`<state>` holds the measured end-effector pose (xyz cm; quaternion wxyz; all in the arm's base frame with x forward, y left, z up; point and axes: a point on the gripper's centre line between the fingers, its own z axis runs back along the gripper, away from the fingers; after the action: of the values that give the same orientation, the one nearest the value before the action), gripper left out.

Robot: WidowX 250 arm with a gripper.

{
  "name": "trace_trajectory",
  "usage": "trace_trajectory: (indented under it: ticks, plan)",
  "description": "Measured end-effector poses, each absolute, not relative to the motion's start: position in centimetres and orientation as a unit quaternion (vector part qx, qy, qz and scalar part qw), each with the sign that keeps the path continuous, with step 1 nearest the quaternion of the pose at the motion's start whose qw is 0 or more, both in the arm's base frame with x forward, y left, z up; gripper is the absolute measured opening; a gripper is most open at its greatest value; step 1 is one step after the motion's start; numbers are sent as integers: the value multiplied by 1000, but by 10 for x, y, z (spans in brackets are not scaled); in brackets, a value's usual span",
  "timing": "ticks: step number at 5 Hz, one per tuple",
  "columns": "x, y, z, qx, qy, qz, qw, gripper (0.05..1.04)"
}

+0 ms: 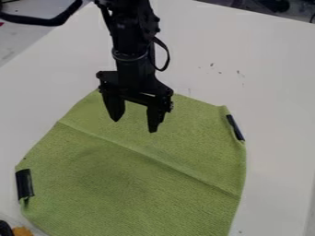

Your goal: Fold the cloth from bottom left to top right

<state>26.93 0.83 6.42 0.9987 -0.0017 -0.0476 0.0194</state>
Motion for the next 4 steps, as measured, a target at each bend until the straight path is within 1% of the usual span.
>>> trace_trajectory:
  ticks: [1,2,3,4]
  plan:
    - [265,9,57,0,-35,22,999,1001]
    - [243,27,61,24,-39,56,997,1001]
    - [219,50,68,36,-63,92,993,1001]
    - [191,75,60,50,-74,133,987,1001]
